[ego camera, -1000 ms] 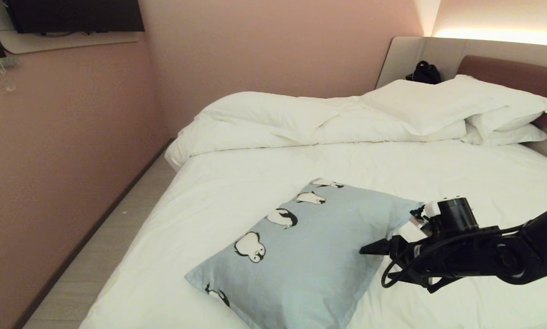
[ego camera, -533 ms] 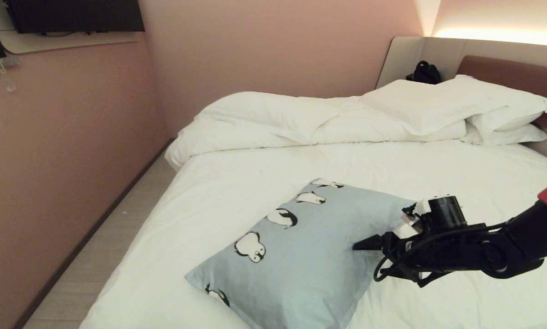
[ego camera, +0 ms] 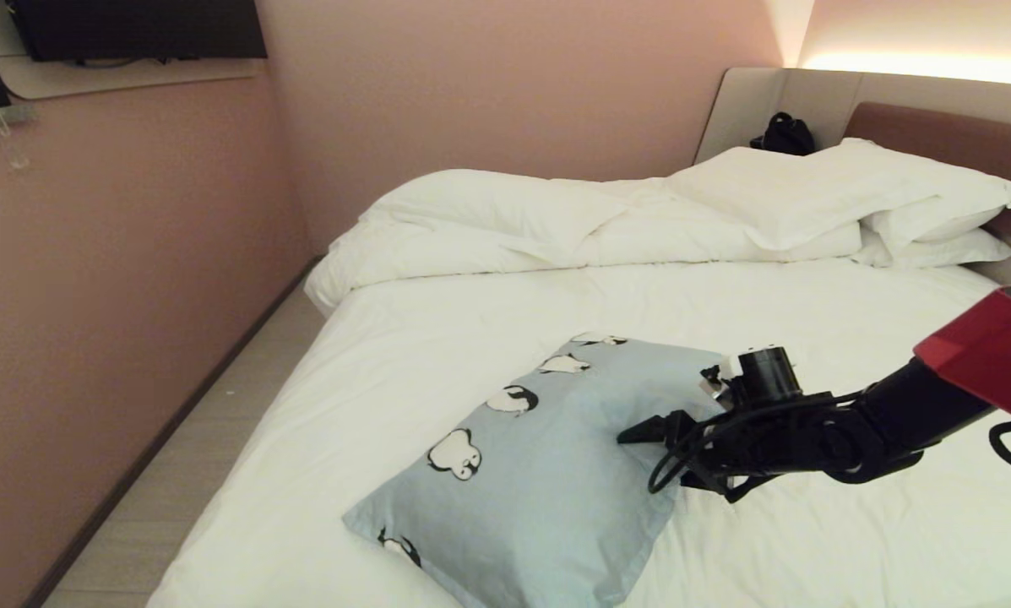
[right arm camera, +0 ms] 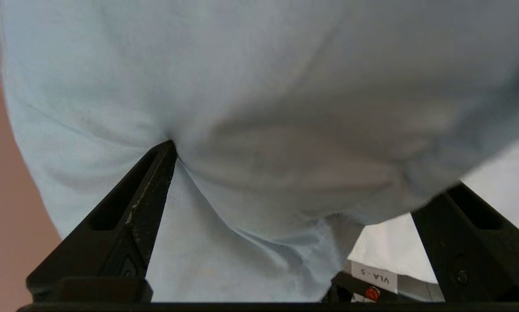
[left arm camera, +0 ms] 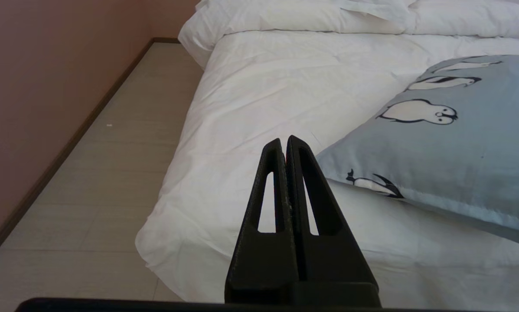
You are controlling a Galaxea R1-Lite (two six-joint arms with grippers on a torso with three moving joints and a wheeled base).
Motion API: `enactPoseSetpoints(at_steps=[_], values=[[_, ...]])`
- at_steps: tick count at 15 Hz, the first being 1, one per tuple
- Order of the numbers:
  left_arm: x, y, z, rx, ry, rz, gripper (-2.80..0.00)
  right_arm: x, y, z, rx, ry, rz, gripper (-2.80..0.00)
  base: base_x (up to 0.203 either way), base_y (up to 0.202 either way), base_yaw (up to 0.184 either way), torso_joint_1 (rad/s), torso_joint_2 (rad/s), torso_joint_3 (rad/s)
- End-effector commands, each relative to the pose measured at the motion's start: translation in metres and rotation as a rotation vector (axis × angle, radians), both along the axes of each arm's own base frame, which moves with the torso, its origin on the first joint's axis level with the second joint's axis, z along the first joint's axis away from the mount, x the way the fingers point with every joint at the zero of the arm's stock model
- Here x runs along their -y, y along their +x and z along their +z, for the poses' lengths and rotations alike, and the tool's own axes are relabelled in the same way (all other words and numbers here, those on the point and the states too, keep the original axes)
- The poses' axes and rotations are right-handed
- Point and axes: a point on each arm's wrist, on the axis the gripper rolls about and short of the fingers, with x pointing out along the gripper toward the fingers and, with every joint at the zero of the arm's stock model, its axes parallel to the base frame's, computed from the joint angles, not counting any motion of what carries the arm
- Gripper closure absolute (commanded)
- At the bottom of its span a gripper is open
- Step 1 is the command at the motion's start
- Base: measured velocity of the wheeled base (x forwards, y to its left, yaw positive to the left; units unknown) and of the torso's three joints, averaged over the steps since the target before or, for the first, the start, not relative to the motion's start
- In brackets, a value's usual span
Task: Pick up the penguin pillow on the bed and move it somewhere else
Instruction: Pick up the pillow
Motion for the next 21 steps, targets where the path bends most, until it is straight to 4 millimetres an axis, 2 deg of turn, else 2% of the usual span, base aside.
enactPoseSetpoints(at_steps=[1,4,7,11,12,17,20,21], values=[[0.000,0.000,0.000,0.001,-0.001,0.001,0.00,-0.010,0.005,-0.004,-0.035,-0.008,0.018,-2.80,0.000,0.000,0.000,0.000,0.00,0.000],[0.000,0.000,0.000,0.001,-0.001,0.000,0.00,-0.021,0.011,-0.004,-0.076,-0.043,0.024,-2.80,0.000,0.000,0.000,0.000,0.00,0.000],[0.000,0.000,0.000,0.001,-0.001,0.000,0.00,-0.042,0.018,-0.010,-0.108,-0.170,-0.009,-2.80,0.000,0.000,0.000,0.000,0.00,0.000],[0.000,0.000,0.000,0.001,-0.001,0.001,0.00,-0.045,0.017,-0.011,-0.112,-0.181,0.003,-2.80,0.000,0.000,0.000,0.000,0.00,0.000],[0.000,0.000,0.000,0.001,-0.001,0.001,0.00,-0.045,0.017,-0.011,-0.112,-0.181,0.003,0.00,0.000,0.000,0.000,0.000,0.00,0.000],[0.000,0.000,0.000,0.001,-0.001,0.001,0.00,-0.044,0.015,0.000,-0.090,-0.169,0.001,0.00,0.000,0.000,0.000,0.000,0.00,0.000],[0.000,0.000,0.000,0.001,-0.001,0.000,0.00,-0.043,0.012,0.025,-0.037,-0.138,-0.004,0.00,0.000,0.000,0.000,0.000,0.00,0.000],[0.000,0.000,0.000,0.001,-0.001,0.000,0.00,-0.042,0.009,0.039,-0.008,-0.123,-0.009,0.00,0.000,0.000,0.000,0.000,0.00,0.000]])
